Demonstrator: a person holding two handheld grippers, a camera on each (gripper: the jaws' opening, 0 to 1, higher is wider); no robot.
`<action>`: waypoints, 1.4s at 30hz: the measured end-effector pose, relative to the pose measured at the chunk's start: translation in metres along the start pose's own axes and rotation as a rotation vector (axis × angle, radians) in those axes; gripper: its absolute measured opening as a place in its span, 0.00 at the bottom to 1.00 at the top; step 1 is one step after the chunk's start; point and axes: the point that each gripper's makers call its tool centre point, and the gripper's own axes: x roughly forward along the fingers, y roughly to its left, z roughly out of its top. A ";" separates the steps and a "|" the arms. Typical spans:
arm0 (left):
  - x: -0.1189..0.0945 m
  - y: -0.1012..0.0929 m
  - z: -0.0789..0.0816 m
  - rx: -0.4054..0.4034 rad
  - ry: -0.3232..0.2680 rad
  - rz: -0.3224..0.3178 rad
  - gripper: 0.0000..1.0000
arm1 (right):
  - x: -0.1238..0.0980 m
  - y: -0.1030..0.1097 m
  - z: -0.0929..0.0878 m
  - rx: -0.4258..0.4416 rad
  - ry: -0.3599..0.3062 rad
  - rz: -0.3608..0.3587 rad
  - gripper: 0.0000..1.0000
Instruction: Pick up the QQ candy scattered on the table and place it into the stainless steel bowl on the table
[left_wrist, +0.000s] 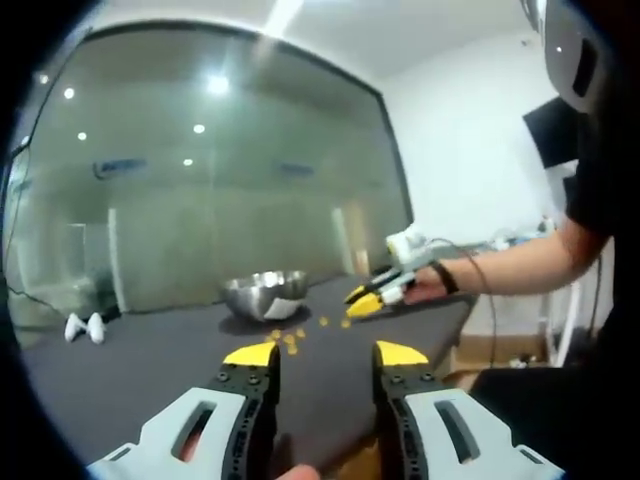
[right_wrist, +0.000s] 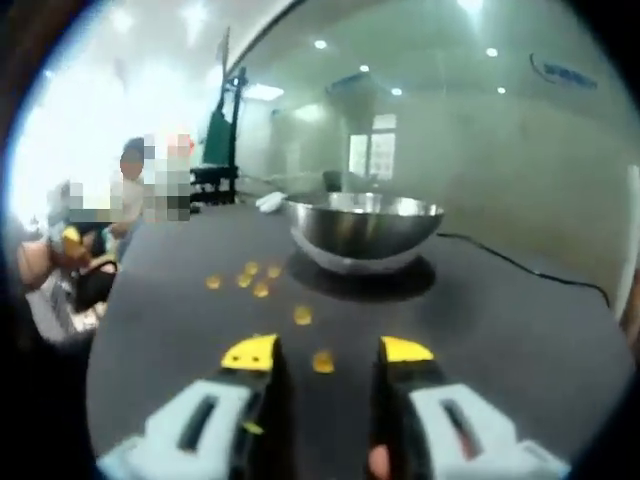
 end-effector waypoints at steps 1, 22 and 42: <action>-0.001 0.000 0.000 0.000 -0.001 0.001 0.38 | 0.007 -0.006 -0.002 0.004 0.000 0.001 0.36; -0.005 0.009 -0.005 -0.001 0.008 0.023 0.35 | 0.013 -0.003 -0.011 -0.020 0.021 0.039 0.27; -0.007 0.009 -0.006 0.003 0.013 0.026 0.34 | 0.014 -0.002 -0.012 -0.020 0.019 0.039 0.10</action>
